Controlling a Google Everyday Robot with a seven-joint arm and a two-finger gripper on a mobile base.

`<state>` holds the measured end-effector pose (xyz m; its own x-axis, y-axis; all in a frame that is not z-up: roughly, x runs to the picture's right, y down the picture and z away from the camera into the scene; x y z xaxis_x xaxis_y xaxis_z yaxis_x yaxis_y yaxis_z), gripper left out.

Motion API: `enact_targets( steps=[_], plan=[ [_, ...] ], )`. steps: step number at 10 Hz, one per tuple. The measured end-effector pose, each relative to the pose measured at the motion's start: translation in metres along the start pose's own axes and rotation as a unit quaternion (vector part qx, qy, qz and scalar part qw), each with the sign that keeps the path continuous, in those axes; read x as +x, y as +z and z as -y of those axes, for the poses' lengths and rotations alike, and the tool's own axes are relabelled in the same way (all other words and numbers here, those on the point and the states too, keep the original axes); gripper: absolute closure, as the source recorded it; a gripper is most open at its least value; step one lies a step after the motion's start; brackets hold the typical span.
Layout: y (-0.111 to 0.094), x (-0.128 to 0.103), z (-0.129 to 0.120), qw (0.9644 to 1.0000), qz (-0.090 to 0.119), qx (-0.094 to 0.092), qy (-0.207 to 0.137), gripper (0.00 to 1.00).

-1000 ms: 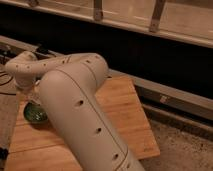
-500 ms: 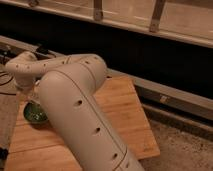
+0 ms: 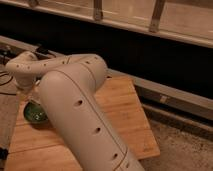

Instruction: Place the bottle in the ceramic bowl

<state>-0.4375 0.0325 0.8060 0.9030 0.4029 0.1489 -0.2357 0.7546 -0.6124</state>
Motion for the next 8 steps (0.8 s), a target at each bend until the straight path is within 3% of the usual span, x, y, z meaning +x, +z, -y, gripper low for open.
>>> enact_targets(
  steps=[8],
  plan=[
    [-0.0003, 0.0006, 0.0008, 1.0000, 0.000, 0.000, 0.001, 0.20]
  ],
)
